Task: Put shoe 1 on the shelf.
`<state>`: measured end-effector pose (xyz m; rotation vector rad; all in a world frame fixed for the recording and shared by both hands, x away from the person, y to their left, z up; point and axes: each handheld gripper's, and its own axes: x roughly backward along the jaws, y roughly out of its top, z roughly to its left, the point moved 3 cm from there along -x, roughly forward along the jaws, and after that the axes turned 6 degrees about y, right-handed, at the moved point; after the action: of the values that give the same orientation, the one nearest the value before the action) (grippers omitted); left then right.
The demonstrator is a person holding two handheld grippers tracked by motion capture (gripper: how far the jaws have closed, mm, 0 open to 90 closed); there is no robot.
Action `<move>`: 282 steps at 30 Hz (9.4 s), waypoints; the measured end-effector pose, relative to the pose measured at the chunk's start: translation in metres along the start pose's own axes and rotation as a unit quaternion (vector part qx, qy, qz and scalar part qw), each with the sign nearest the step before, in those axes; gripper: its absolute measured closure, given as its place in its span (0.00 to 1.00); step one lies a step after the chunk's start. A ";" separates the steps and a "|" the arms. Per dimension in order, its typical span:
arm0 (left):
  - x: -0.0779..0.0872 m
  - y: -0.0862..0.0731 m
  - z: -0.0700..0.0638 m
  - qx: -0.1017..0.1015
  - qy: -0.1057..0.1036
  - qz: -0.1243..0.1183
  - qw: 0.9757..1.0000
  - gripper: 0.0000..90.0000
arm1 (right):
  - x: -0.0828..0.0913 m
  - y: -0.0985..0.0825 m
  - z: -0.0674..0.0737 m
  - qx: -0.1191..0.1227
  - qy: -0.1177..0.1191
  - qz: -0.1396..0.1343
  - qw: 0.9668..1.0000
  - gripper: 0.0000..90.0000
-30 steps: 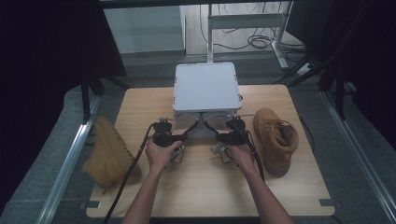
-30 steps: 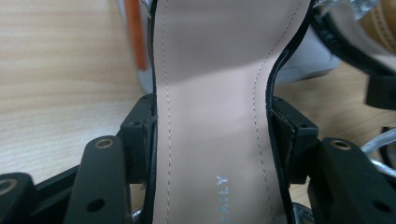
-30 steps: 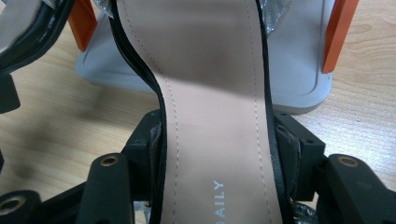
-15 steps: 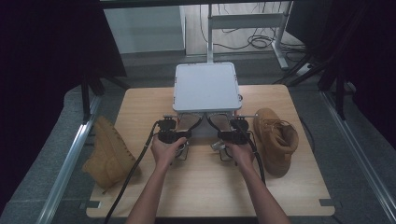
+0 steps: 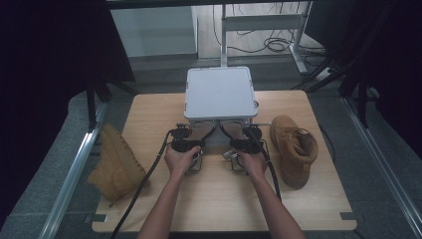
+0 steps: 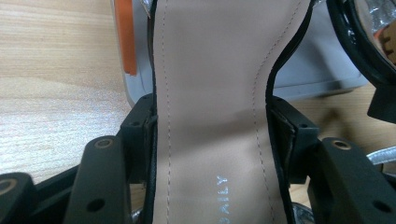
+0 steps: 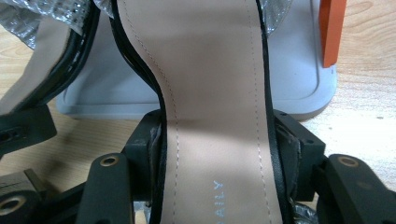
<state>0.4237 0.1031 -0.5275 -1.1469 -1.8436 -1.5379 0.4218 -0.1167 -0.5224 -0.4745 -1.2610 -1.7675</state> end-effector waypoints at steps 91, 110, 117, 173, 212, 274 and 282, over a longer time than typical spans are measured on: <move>0.073 -0.115 0.015 -0.158 -0.046 -0.056 0.985 0.30 | 0.061 -0.088 -0.014 0.164 0.084 -0.051 0.981 0.34; 0.039 -0.087 0.002 -0.130 -0.034 -0.062 0.989 0.30 | 0.035 -0.082 -0.011 0.182 0.055 -0.051 0.980 0.32; 0.026 -0.083 0.003 -0.113 -0.016 -0.062 0.992 0.32 | 0.025 -0.077 -0.009 0.173 0.043 -0.058 0.982 0.32; -0.002 -0.044 -0.008 0.021 0.012 -0.141 0.990 0.44 | 0.026 -0.078 -0.007 0.188 0.019 -0.042 0.981 0.39; -0.007 -0.023 -0.016 0.035 0.036 -0.165 0.985 0.46 | 0.025 -0.079 -0.007 0.196 0.013 -0.044 0.980 0.39; -0.020 -0.017 -0.034 -0.033 0.081 -0.168 0.982 0.47 | 0.026 -0.079 -0.008 0.196 0.013 -0.046 0.980 0.39; -0.019 -0.015 -0.034 -0.040 0.081 -0.159 0.983 0.47 | 0.025 -0.079 -0.008 0.185 0.011 -0.053 0.981 0.40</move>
<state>0.4162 0.0644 -0.5426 -0.7580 -1.9381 -1.8349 0.3446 -0.1280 -0.5508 -0.1764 -1.5814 -1.5668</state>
